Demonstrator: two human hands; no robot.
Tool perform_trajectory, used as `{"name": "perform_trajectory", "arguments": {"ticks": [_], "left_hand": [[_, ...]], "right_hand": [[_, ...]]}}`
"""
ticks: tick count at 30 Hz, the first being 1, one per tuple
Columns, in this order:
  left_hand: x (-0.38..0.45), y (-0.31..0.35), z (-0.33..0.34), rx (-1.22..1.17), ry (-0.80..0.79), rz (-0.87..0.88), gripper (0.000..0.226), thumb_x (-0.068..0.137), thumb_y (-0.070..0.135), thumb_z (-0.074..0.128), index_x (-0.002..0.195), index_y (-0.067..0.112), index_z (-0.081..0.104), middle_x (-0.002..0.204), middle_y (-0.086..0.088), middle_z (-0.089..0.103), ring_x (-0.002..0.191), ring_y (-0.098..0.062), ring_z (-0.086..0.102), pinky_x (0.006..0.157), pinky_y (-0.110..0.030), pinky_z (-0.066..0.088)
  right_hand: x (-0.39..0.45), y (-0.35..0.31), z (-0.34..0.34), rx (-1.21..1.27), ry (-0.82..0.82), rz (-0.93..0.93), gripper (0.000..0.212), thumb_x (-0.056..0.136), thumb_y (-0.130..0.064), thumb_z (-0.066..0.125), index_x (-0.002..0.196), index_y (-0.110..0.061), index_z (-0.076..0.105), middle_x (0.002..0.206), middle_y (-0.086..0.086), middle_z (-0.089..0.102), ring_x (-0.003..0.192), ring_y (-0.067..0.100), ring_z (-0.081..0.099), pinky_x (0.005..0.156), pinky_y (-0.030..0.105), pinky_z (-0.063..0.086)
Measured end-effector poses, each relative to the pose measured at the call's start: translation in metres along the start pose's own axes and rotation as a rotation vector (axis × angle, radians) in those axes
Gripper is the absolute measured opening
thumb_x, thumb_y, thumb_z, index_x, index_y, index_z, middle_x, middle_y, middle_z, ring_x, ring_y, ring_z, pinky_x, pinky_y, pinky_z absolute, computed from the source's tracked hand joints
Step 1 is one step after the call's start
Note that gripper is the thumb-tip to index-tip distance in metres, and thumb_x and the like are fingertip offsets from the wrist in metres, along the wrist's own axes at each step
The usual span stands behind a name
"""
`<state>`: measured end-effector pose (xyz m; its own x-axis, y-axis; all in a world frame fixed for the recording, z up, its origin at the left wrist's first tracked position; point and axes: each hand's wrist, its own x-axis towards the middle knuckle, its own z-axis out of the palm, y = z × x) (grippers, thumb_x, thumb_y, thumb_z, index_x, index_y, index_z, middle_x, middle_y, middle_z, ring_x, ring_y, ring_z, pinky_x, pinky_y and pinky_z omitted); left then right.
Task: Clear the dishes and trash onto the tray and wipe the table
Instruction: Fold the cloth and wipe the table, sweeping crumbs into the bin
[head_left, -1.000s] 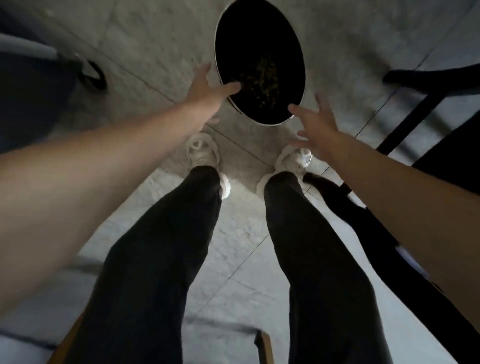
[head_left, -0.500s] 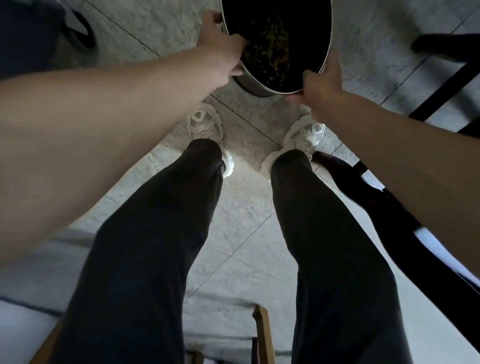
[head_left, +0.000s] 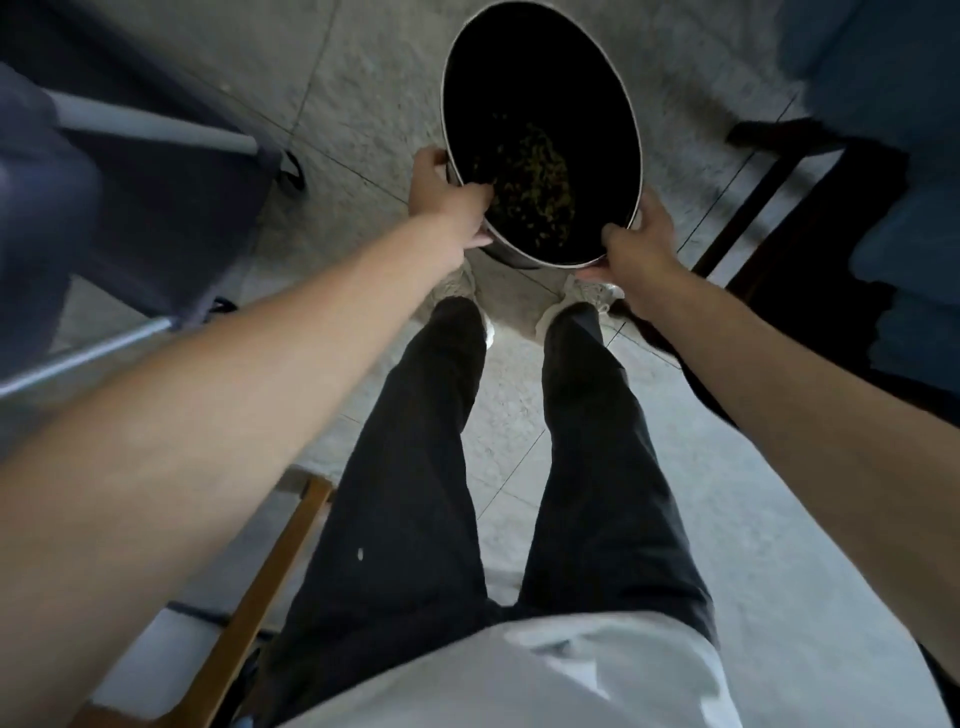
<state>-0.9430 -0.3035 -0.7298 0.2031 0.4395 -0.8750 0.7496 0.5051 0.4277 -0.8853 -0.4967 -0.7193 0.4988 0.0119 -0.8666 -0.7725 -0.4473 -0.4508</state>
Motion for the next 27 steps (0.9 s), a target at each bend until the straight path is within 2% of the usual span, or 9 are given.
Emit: {"name": "perform_trajectory", "arguments": {"ticks": [5,7,11,15,18,20,22,27], "left_hand": [[-0.076,0.040,-0.020,-0.008,-0.063,0.034,0.052,0.081,-0.011,0.062,0.114,0.027,0.048,0.125,-0.010,0.060,0.099,-0.035,0.069,0.061,-0.047,0.064],[-0.104,0.058,-0.027,-0.002,-0.089,0.059,0.052,0.080,-0.011,0.060,0.112,0.028,0.048,0.122,-0.009,0.060,0.098,-0.033,0.070,0.060,-0.042,0.064],[-0.152,0.086,-0.036,0.029,-0.125,0.105,0.052,0.081,-0.008,0.059,0.118,0.026,0.047,0.121,-0.009,0.061,0.100,-0.032,0.070,0.058,-0.038,0.063],[-0.187,0.103,-0.037,0.083,-0.149,0.123,0.064,0.082,-0.008,0.058,0.132,0.029,0.043,0.126,-0.008,0.058,0.106,-0.030,0.067,0.064,-0.045,0.065],[-0.204,0.112,-0.029,0.119,-0.147,0.139,0.063,0.085,-0.008,0.058,0.134,0.028,0.042,0.128,-0.007,0.055,0.106,-0.030,0.065,0.064,-0.046,0.065],[-0.212,0.116,-0.022,0.131,-0.150,0.145,0.061,0.086,-0.008,0.058,0.133,0.028,0.043,0.128,-0.007,0.055,0.107,-0.029,0.064,0.067,-0.048,0.065],[-0.219,0.119,-0.013,0.157,-0.149,0.148,0.059,0.085,-0.007,0.058,0.129,0.029,0.043,0.127,-0.005,0.053,0.108,-0.027,0.062,0.067,-0.045,0.065],[-0.229,0.123,0.017,0.220,-0.144,0.160,0.050,0.086,-0.006,0.056,0.120,0.030,0.043,0.129,-0.006,0.050,0.110,-0.030,0.060,0.049,-0.032,0.061]], "right_hand": [[-0.080,-0.032,-0.021,0.053,0.036,-0.033,0.064,0.098,0.009,0.046,0.149,-0.028,0.042,0.127,0.011,0.065,0.079,0.024,0.080,0.059,0.036,0.065],[-0.108,-0.047,-0.028,0.080,0.058,-0.065,0.058,0.097,0.009,0.046,0.142,-0.027,0.048,0.123,0.009,0.067,0.079,0.021,0.080,0.061,0.038,0.065],[-0.159,-0.068,-0.044,0.148,0.033,-0.132,0.063,0.096,0.010,0.046,0.123,-0.046,0.055,0.121,0.006,0.068,0.086,0.022,0.080,0.063,0.042,0.066],[-0.196,-0.079,-0.059,0.180,0.024,-0.176,0.076,0.094,0.009,0.047,0.100,-0.066,0.059,0.120,0.002,0.069,0.087,0.023,0.080,0.064,0.043,0.066],[-0.208,-0.083,-0.069,0.209,0.021,-0.192,0.086,0.096,0.009,0.046,0.088,-0.076,0.059,0.116,-0.003,0.070,0.086,0.022,0.080,0.063,0.041,0.066],[-0.211,-0.085,-0.077,0.206,0.042,-0.194,0.084,0.097,0.008,0.045,0.094,-0.075,0.057,0.113,-0.004,0.070,0.084,0.023,0.080,0.062,0.040,0.066],[-0.212,-0.086,-0.086,0.186,0.066,-0.185,0.073,0.098,0.007,0.046,0.112,-0.064,0.055,0.114,-0.003,0.070,0.082,0.023,0.080,0.062,0.038,0.066],[-0.204,-0.082,-0.116,0.180,0.028,-0.090,0.066,0.100,0.007,0.047,0.139,-0.046,0.048,0.118,-0.001,0.067,0.082,0.019,0.080,0.063,0.034,0.065]]}}
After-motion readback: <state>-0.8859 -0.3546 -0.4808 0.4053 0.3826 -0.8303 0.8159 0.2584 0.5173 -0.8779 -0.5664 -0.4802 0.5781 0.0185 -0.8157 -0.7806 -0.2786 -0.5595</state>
